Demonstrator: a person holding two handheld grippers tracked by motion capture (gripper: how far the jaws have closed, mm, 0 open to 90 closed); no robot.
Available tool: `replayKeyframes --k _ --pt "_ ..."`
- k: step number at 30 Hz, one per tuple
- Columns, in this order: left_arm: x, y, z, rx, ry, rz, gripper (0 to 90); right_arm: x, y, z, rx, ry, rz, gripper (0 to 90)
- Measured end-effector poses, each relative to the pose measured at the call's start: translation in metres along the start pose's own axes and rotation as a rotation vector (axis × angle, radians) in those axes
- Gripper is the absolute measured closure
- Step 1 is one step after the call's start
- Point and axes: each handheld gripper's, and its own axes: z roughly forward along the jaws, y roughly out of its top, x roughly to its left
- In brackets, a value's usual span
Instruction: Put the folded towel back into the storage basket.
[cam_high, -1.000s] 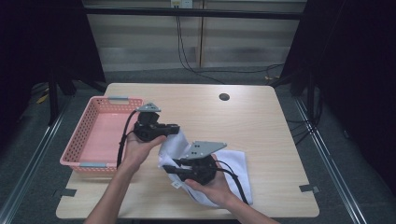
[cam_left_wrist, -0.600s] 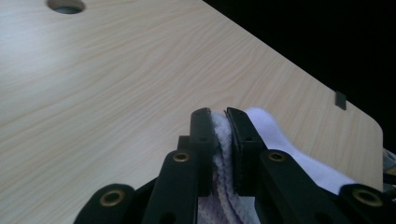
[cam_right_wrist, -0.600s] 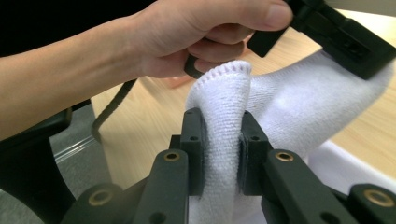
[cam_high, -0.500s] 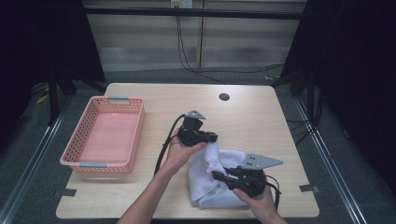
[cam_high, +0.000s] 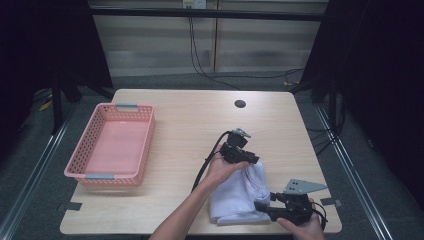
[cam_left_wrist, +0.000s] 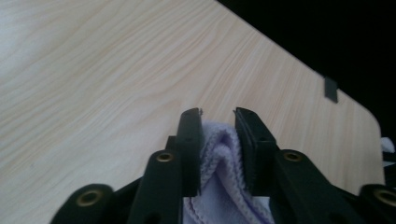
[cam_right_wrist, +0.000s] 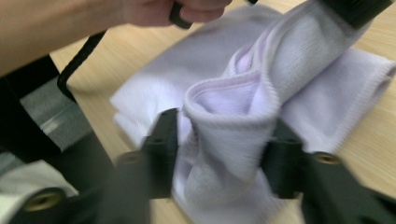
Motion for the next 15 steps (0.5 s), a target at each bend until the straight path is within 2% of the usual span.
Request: replayKeyframes --k 2,3,5,6,7,8,11,13,15 --pt "-0.001 0.002 -0.001 -0.012 0.010 -0.003 61.1 -0.004 0.002 -0.004 -0.013 -0.010 -0.002 37.6" --pt "-0.003 0.005 -0.007 -0.039 0.057 0.010 57.2 -0.006 0.005 -0.004 -0.017 -0.021 -0.007 35.7" --pt "-0.001 0.006 -0.018 -0.075 0.067 0.011 50.9 -0.014 0.012 -0.003 -0.030 -0.034 0.007 32.3" --pt "-0.001 0.006 -0.018 -0.075 0.067 0.011 49.4 -0.014 0.012 -0.003 -0.030 -0.034 0.007 32.3" --pt "0.002 0.004 -0.032 -0.089 0.081 0.012 48.2 -0.025 0.019 0.001 -0.035 -0.056 0.036 28.3" --pt "0.003 0.001 -0.040 -0.093 0.094 0.014 48.2 -0.031 0.022 0.005 -0.033 -0.064 0.048 27.9" --pt "0.010 -0.011 -0.060 -0.099 0.094 0.002 47.4 -0.052 0.033 0.019 0.005 -0.127 0.079 23.0" --pt "0.011 -0.023 -0.070 -0.091 0.113 0.003 47.3 -0.059 0.043 0.030 0.021 -0.161 0.060 21.5" --pt "0.012 -0.037 -0.077 -0.084 0.123 0.010 46.6 -0.065 0.056 0.041 0.037 -0.152 0.058 21.2"
